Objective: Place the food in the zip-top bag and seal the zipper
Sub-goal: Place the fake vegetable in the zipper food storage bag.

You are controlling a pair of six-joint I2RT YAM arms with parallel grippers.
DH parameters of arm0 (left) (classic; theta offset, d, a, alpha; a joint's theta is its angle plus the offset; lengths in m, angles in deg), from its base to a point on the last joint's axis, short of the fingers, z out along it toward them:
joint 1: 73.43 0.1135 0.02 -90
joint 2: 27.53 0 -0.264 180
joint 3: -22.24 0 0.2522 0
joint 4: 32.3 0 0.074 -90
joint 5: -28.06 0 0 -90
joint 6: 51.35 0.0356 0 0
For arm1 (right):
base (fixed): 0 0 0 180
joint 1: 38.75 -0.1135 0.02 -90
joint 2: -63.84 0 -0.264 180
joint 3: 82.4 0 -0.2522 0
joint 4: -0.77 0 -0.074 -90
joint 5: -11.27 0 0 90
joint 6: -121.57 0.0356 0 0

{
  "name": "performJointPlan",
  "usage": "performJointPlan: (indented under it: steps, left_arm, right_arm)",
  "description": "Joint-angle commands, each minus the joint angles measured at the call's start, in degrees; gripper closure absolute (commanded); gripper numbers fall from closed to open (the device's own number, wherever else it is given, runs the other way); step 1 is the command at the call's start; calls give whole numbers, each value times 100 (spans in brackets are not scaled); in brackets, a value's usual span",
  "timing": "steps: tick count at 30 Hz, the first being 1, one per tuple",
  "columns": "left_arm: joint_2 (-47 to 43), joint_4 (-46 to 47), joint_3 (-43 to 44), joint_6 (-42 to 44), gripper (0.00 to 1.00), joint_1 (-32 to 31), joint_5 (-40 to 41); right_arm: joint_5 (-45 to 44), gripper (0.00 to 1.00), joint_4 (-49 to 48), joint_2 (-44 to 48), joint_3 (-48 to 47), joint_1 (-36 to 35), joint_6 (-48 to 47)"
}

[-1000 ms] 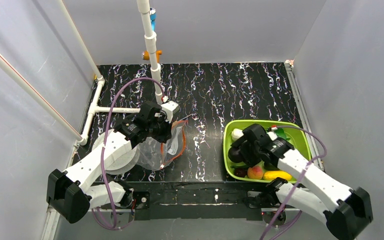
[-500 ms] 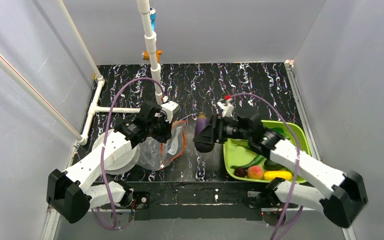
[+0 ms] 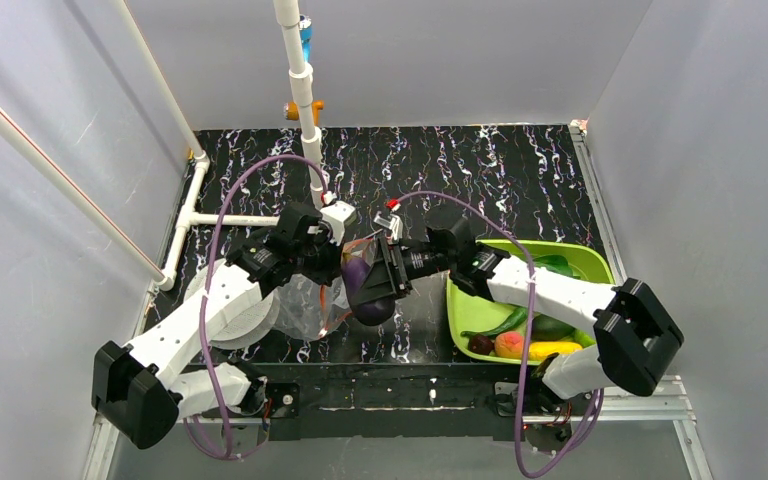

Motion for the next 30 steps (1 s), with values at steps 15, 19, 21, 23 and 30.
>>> performJointPlan:
  steps: [15,19,21,23,30]
  left_arm:
    - [-701,173,10,56,100,-21,-147]
    - [-826,239,-13,59,100,-21,-327]
    - [-928,333,-70,59,100,-23,-412]
    - [-1021,423,-135,72,100,-21,-507]
    - [-1248,563,-225,127,100,-21,-863]
  right_arm:
    - [-593,94,-866,-618,388,126,1434]
    - [-939,76,-711,-485,306,162,1397]
    - [-996,73,-649,-482,237,170,1417]
    - [-1114,69,-557,-428,183,169,1413]
    - [-1627,61,1033,-230,-380,179,576]
